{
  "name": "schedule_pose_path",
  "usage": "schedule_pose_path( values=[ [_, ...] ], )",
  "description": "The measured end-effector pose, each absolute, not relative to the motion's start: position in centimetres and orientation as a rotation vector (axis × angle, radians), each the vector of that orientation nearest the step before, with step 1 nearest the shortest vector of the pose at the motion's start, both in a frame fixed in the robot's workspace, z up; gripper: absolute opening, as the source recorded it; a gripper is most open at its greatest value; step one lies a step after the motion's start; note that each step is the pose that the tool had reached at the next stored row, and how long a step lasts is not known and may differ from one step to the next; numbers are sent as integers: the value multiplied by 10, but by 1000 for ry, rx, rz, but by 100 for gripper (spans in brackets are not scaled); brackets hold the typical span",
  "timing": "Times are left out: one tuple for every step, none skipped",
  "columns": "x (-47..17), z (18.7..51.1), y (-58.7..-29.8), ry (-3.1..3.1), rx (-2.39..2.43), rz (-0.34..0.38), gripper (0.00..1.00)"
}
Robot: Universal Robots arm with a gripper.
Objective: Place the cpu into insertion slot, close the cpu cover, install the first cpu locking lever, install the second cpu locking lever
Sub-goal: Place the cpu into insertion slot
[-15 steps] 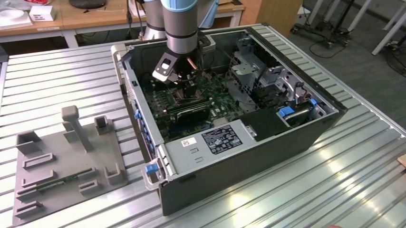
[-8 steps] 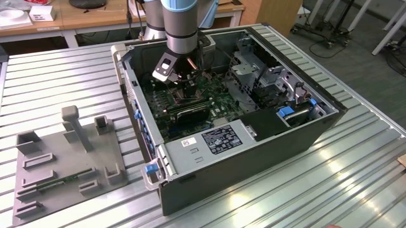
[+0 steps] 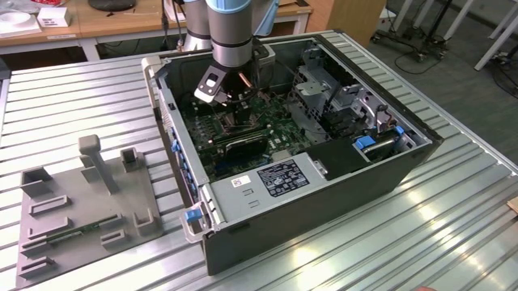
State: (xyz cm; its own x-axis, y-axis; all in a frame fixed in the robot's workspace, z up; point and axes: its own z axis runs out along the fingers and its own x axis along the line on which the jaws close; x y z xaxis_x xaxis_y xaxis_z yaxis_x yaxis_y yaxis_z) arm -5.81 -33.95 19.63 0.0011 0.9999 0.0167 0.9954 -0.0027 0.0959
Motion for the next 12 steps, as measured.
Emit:
schedule_pose_path(
  values=[
    [-58, 196, -339, 2171, 2188, 123, 54],
    [-58, 196, -339, 2165, 2194, 122, 54],
    [-58, 196, -339, 2160, 2199, 122, 54],
    [-58, 196, -339, 2155, 2204, 122, 54],
    [-58, 196, -339, 2149, 2209, 122, 54],
    [-58, 196, -339, 2147, 2211, 122, 54],
    [-58, 196, -339, 2147, 2211, 122, 54],
    [-58, 196, -339, 2146, 2212, 122, 54],
    [-58, 196, -339, 2146, 2212, 122, 54],
    [-58, 196, -339, 2146, 2212, 122, 54],
    [-58, 196, -339, 2147, 2211, 122, 54],
    [-58, 196, -339, 2150, 2208, 122, 54]
  ],
)
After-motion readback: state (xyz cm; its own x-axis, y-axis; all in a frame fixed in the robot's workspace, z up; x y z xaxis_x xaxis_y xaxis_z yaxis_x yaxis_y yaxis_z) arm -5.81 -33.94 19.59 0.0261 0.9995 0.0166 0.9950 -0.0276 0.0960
